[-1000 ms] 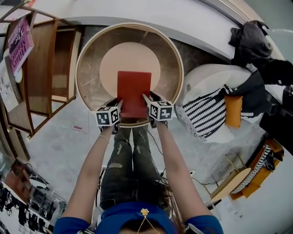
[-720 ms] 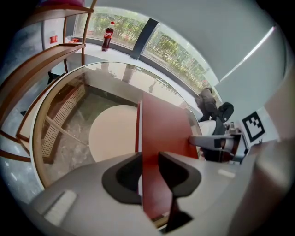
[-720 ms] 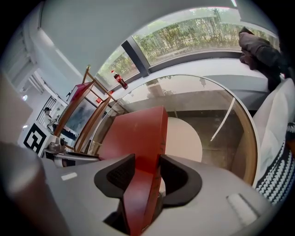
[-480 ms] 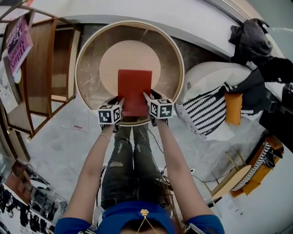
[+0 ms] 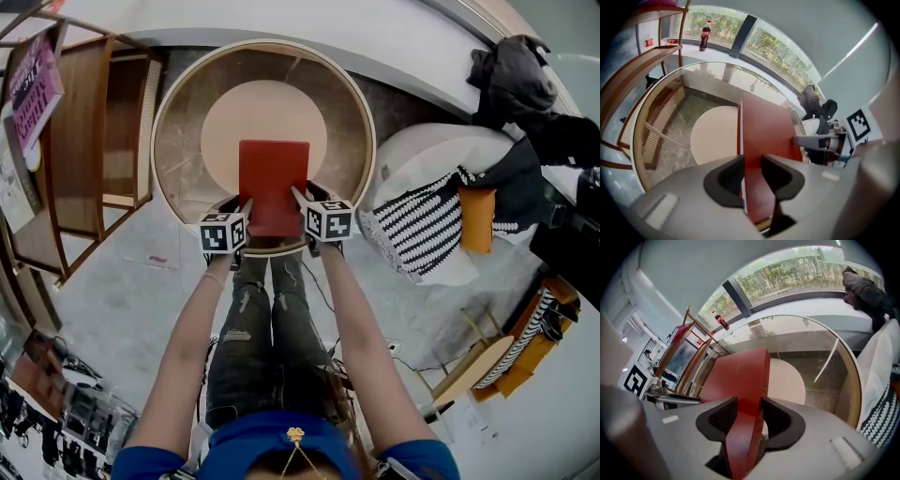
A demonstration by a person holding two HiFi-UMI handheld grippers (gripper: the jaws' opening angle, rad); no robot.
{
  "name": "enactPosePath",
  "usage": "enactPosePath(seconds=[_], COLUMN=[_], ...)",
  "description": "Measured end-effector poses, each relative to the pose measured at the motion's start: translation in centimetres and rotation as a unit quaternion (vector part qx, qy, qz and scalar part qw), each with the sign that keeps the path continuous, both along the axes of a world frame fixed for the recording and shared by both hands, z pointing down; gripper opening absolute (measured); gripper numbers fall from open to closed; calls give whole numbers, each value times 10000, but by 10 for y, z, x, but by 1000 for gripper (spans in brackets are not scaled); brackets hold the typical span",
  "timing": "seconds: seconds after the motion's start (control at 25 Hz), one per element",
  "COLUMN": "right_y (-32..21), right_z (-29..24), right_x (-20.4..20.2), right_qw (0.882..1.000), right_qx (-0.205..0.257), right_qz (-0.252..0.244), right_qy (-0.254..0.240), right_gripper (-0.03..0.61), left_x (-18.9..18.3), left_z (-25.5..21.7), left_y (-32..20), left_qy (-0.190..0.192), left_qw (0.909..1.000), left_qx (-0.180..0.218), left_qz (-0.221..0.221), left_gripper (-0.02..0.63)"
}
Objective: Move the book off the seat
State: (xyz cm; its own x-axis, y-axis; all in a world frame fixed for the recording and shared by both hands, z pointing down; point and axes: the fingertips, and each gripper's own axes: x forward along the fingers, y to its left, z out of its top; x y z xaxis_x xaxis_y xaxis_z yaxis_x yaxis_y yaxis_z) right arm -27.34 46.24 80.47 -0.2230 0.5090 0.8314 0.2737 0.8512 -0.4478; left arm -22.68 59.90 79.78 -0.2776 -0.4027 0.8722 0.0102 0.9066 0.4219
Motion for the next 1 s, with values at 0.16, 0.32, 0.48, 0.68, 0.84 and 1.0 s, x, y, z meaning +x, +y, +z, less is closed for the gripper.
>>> enactPosePath(seconds=[0.16,0.32,0.48,0.68,0.84,1.0], right_y=[0,1,0,1,0,0], right_z=[-1,-1,-1,-2,-2,-2], right_x=[1,0,0,1,1,1], right_qw=[10000,10000,10000,10000,10000,10000], right_qx=[-5,-9,-1,44,38,39], right_qz=[9,9,29,20,37,61], right_qy=[12,-1,3,37,28,39], right_gripper=[170,170,170,170,170,172], left_x=[0,0,0,0,1,0], left_z=[-2,-1,-1,-2,-2,-2], left_y=[0,1,0,0,-1,1], left_qy=[2,-7,-15,14,-15,0], left_qw=[10000,10000,10000,10000,10000,9999], left_qx=[-23,-13,-21,-17,-5,33], left_qz=[-22,-27,-20,-30,-20,-106], left_gripper=[110,110,110,110,112,112])
